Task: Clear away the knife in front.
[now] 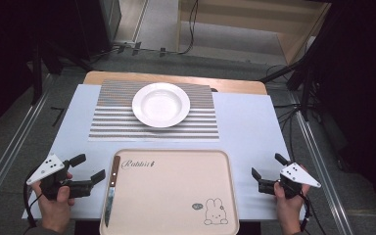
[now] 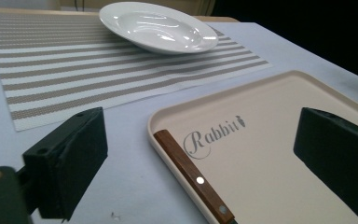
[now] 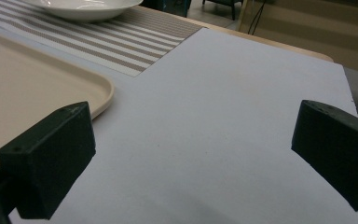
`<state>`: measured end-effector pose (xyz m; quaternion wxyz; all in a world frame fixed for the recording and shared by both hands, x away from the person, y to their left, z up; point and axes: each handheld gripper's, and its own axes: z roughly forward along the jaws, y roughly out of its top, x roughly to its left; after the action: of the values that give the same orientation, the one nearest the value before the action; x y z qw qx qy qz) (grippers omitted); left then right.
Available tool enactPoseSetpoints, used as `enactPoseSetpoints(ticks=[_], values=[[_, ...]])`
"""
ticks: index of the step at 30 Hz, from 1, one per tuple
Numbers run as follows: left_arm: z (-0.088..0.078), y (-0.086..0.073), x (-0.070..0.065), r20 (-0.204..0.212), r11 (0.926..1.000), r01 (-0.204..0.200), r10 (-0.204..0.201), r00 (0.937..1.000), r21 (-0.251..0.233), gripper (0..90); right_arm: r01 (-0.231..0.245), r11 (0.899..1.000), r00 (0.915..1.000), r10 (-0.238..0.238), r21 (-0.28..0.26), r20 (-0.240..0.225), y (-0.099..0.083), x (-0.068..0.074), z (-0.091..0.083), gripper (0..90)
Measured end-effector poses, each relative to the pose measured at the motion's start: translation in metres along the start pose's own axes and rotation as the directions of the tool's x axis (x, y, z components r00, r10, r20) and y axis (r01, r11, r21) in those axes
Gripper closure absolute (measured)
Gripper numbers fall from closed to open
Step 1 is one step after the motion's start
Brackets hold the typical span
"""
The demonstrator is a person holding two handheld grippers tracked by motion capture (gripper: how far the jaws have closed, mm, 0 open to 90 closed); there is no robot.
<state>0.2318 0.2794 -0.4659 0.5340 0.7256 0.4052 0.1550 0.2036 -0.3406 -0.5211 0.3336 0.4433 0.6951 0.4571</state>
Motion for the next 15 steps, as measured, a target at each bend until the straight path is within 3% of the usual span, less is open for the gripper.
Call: enactPoseSetpoints(ticks=[15], values=[[-0.017,0.002,0.017,-0.049,0.9990,0.011,-0.013,0.9987,-0.044,0.0,0.000,1.000,1.0000,0.000,0.000,0.000,0.000,0.000,0.000,0.0]])
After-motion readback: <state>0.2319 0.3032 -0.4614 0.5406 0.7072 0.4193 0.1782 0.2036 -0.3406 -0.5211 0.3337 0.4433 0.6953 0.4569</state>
